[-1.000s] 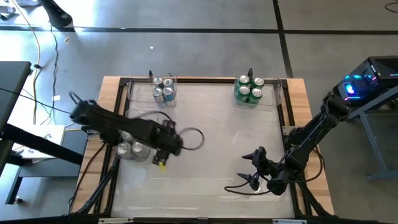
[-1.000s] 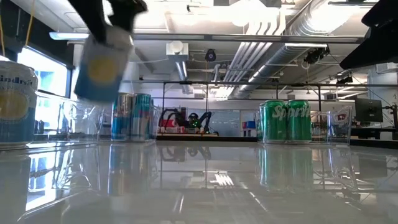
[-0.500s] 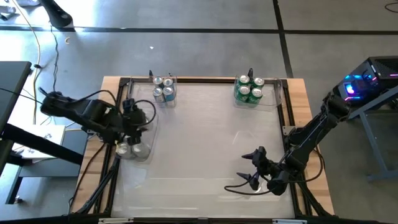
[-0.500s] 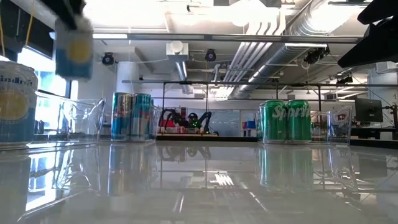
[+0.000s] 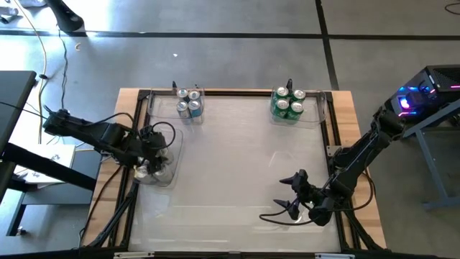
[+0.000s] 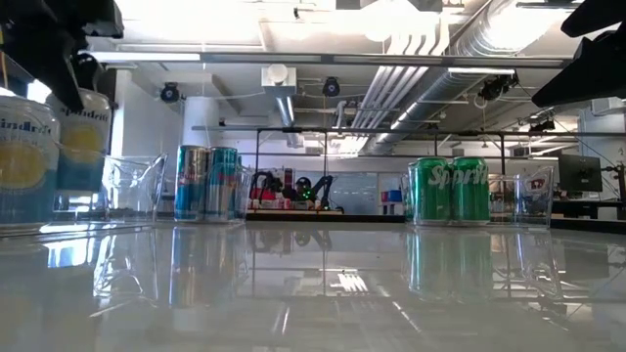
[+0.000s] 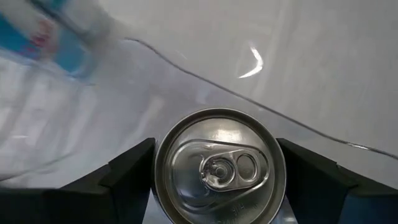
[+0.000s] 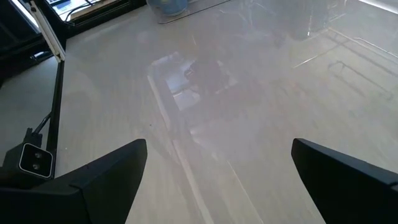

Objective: Sort soda cans
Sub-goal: Put the blue-white soda can into the middle bottom transparent bin

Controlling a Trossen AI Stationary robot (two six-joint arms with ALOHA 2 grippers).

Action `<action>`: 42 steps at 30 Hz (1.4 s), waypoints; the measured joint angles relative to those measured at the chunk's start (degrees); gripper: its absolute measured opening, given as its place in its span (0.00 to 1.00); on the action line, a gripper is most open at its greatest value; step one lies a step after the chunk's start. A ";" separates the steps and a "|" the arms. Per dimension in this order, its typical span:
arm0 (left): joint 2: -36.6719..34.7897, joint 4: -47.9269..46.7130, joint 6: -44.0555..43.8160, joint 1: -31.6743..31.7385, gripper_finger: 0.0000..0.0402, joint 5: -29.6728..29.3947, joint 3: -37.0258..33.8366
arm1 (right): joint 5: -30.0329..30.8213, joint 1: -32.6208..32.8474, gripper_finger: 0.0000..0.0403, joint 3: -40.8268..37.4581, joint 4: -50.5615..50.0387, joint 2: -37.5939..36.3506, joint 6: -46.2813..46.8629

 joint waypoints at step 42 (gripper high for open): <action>-1.14 4.38 -9.00 0.02 0.79 8.56 -6.42 | -0.02 0.02 0.98 0.00 -0.41 0.00 -0.26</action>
